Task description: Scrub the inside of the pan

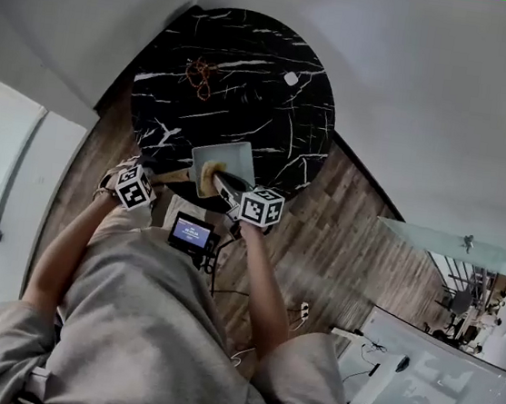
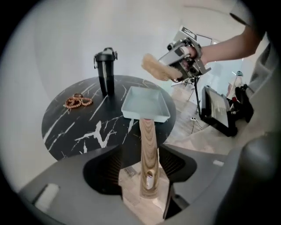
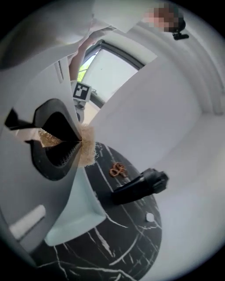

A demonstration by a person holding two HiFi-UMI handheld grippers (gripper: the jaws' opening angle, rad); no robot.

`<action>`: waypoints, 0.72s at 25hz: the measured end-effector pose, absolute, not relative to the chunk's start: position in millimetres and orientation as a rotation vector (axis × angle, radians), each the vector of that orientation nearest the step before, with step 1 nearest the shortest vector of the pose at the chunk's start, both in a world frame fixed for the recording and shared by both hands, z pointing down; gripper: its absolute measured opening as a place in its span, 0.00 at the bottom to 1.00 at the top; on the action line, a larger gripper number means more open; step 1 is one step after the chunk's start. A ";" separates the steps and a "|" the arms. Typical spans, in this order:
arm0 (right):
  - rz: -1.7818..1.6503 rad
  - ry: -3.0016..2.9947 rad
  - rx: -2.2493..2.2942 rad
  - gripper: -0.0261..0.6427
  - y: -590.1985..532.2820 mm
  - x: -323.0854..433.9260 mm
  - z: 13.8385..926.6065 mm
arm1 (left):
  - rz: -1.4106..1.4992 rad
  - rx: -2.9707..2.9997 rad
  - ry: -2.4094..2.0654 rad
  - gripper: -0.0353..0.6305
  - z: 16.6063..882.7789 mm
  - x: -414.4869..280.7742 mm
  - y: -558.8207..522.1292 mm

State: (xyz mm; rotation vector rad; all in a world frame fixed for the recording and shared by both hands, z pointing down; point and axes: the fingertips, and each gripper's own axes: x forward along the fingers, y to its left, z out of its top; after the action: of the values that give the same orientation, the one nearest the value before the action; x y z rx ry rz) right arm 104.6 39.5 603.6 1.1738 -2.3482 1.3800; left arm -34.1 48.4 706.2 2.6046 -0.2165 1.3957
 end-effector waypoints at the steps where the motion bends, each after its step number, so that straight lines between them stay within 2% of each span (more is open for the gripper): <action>1: 1.328 -2.410 1.255 0.07 37.5 108.1 583.6 | 1.361 2.642 -0.223 0.44 693.9 -34.6 47.0; 5: 1.103 -2.602 1.549 0.08 40.8 117.7 503.3 | 1.126 2.802 -0.268 0.41 628.0 -27.6 46.5; 10: 0.762 -2.730 1.827 0.08 61.6 118.7 412.7 | 0.573 3.024 -0.467 0.17 495.7 -8.1 29.3; 13: 0.581 -2.716 1.911 0.08 72.8 111.4 375.1 | 0.285 3.007 -0.600 0.09 427.3 -6.4 15.7; 18: 0.317 -2.654 1.961 0.08 91.1 94.3 337.5 | -0.015 2.999 -0.748 0.05 359.7 -9.1 9.4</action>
State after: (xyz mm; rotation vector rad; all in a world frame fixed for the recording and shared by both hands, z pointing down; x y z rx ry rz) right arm 94.3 91.1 337.5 1.9605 -2.6538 0.3172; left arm -9.1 9.4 359.7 2.9987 -0.7482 -0.0150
